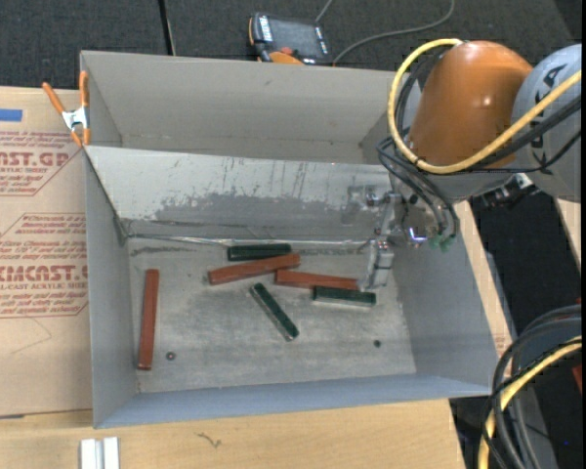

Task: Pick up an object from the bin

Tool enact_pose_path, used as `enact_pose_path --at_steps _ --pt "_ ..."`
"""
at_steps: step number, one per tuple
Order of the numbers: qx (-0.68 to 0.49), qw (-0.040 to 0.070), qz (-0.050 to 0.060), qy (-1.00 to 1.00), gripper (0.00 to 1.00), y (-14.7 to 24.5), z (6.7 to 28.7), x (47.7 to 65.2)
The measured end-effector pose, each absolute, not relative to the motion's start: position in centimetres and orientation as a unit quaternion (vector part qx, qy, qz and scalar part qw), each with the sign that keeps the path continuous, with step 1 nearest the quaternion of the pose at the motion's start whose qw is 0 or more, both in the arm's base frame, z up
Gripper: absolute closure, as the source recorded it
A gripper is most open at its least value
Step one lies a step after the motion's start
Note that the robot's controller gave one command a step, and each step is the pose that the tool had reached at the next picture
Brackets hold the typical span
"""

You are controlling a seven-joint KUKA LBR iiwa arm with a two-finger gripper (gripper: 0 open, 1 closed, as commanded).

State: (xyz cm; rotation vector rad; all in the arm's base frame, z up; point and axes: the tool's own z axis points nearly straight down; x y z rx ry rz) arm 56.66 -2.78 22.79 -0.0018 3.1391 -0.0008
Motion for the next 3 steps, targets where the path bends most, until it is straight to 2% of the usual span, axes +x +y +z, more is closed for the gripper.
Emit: enact_pose_path --at_steps 1,2,3 --pt "-0.020 -0.004 0.000 1.000 0.00 -1.4 11.9 53.8" --pt "-0.157 0.000 0.000 0.988 0.00 0.6 7.5 54.3" --pt "-0.306 0.001 0.001 0.952 0.00 3.9 7.3 57.3"
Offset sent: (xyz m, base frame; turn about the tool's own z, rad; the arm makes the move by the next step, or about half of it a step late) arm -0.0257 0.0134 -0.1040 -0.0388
